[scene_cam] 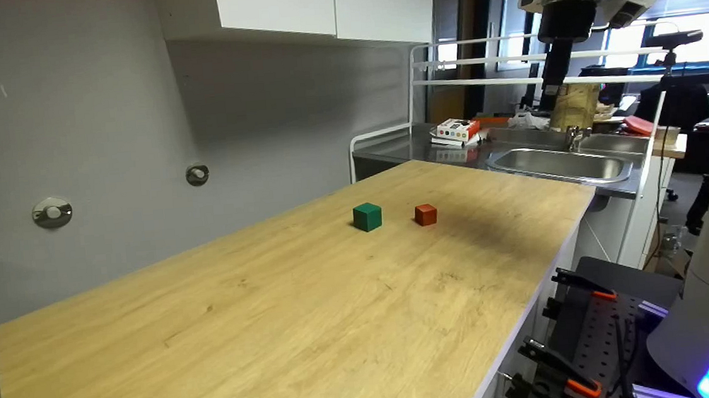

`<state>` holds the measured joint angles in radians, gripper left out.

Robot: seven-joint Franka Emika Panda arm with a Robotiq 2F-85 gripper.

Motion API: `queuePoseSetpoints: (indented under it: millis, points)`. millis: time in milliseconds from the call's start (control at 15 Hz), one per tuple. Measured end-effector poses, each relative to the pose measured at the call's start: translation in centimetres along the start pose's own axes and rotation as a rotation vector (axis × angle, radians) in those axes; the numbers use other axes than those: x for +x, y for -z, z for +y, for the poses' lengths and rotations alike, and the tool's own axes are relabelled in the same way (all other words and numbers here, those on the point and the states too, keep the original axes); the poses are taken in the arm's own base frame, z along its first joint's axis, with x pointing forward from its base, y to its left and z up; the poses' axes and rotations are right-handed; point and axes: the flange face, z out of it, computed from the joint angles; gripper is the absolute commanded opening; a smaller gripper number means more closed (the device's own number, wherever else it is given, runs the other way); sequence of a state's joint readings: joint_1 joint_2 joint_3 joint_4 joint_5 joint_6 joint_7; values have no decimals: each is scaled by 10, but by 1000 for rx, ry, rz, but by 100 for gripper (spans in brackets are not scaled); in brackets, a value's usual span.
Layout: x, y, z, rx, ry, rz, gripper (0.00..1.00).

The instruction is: Put the orange block on the green block

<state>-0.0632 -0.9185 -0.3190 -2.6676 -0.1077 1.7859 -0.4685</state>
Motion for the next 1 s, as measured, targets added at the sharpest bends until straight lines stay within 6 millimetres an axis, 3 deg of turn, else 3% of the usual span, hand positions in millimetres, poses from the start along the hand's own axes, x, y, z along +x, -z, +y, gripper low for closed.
queuePoseSetpoints:
  millis: [600, 1000]
  points:
    - [5, -6, 3, 2, -21, -9, 100]
    - [47, -28, 23, 7, -123, 20, 100]
